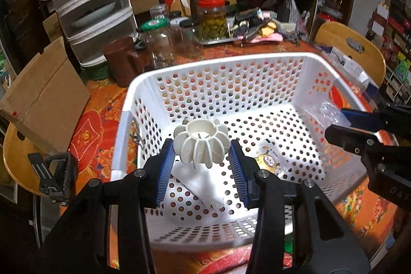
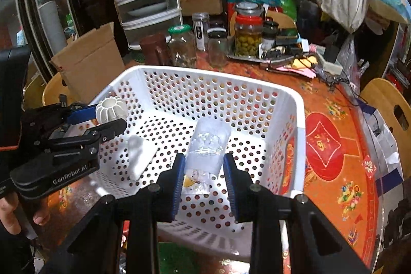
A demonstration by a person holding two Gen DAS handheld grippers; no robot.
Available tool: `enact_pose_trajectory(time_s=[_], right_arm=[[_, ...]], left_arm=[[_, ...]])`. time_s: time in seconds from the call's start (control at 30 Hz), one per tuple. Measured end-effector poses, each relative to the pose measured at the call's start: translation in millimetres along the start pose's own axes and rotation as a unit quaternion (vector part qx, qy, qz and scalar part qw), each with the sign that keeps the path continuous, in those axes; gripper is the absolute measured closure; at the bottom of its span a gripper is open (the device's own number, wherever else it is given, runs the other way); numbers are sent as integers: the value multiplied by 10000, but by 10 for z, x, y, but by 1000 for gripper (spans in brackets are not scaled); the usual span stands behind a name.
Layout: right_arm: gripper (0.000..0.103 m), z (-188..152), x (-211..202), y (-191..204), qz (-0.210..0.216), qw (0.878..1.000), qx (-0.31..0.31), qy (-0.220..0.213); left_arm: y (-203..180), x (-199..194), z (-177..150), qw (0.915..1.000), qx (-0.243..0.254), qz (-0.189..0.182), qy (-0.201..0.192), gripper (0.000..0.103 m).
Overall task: Organize soft objects
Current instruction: 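Carry the ribbed piece and clear cup into the basket and open both tools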
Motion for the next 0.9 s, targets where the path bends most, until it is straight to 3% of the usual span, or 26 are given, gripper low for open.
enact_pose_trajectory(time_s=[0.43, 0.77, 0.83, 0.9], right_arm=[[74, 17, 487, -11, -50, 9982, -33, 600], [72, 32, 571, 28, 23, 9979, -100, 635], [62, 34, 566, 27, 53, 9980, -79, 618], [54, 37, 544, 24, 72, 9984, -69, 559]], left_arm=[[26, 548, -37, 9977, 7, 47, 679, 62], [40, 630, -38, 9975, 4, -10, 710, 62], [38, 635, -42, 9974, -13, -24, 718, 60], [42, 621, -40, 9977, -27, -20, 676, 51]])
Point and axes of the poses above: each gripper's, at about its wrist camera, not at the fingertips, and x roughly the way its jaws point, y to its left, z to its top, the point moved 4 cm from there along x, roughly the way its jaws point, and after that the axes turned 10 degrees about -z, right-handed, at the moved point
